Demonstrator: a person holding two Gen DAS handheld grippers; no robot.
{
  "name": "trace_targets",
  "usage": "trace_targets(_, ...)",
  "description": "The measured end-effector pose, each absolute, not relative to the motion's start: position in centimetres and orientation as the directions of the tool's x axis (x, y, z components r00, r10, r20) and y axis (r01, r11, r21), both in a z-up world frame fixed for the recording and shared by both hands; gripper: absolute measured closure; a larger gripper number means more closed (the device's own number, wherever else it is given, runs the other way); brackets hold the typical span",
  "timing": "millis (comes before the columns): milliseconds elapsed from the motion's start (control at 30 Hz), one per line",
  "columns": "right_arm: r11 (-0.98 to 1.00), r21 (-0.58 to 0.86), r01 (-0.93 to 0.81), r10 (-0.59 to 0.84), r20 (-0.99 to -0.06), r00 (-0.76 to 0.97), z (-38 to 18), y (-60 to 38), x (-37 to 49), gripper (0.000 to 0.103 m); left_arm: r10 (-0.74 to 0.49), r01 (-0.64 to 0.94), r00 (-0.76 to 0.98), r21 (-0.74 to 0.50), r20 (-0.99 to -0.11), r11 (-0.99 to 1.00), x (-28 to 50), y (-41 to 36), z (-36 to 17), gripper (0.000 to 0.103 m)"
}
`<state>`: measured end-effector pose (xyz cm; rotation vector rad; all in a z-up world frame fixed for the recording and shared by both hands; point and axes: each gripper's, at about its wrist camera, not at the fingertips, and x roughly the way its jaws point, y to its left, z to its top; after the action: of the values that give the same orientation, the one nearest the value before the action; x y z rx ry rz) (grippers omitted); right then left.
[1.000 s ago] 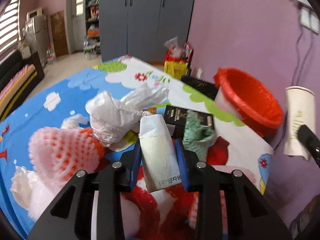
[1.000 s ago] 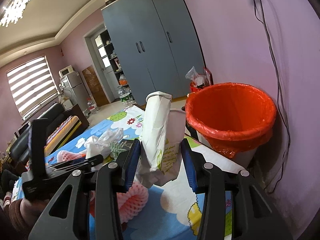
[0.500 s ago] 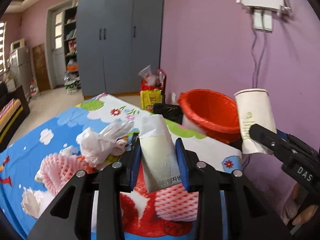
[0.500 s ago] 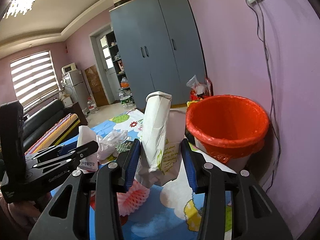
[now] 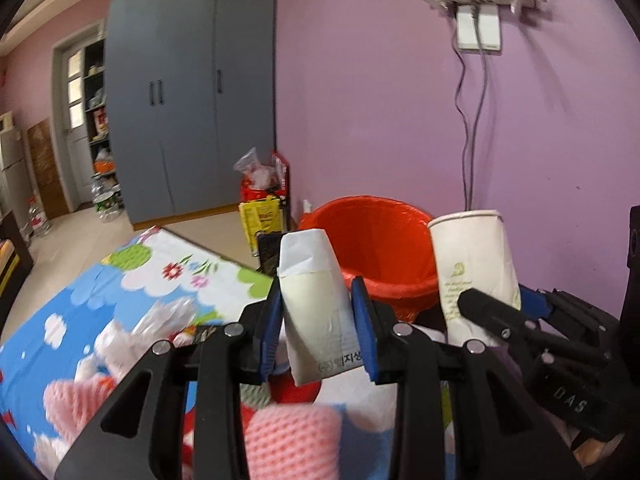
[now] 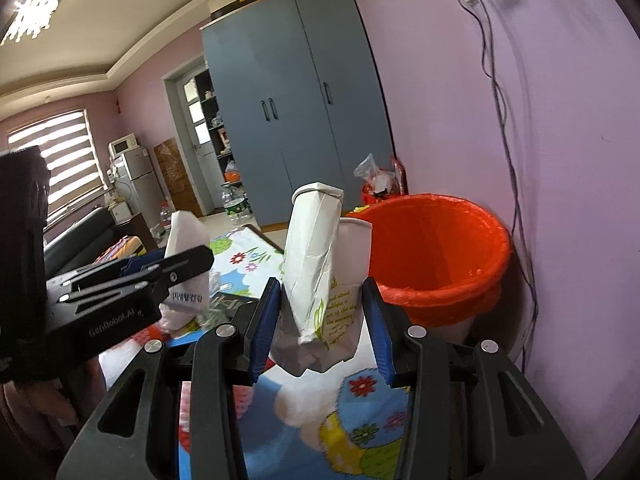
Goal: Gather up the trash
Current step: 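Carry packet and cup over the red bin and open both tools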
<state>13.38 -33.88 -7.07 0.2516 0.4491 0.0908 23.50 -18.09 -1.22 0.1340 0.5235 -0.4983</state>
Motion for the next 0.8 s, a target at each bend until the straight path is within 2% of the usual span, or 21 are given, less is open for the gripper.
trace_targets(333, 0.963, 0.264, 0.058, 0.065, -0.433, 0.899, -7.7, -38.7, 16.8, 0.062, -0.501, 0.579, 0.673, -0.035, -0.544, 0.815, 29.4, -24.3, -0.3, 0.070)
trace_targets(733, 0.963, 0.237, 0.126, 0.004, -0.483, 0.876, -10.5, -44.1, 25.1, 0.061, -0.522, 0.602, 0.623, -0.067, -0.582, 0.795, 39.0, -32.0, -0.9, 0.069)
trace_targets(800, 0.964, 0.227, 0.136, -0.009, -0.488, 0.873, -10.8, -44.6, 26.3, 0.057, -0.514, 0.605, 0.620, -0.056, -0.592, 0.794, 40.5, -33.3, -1.4, 0.064)
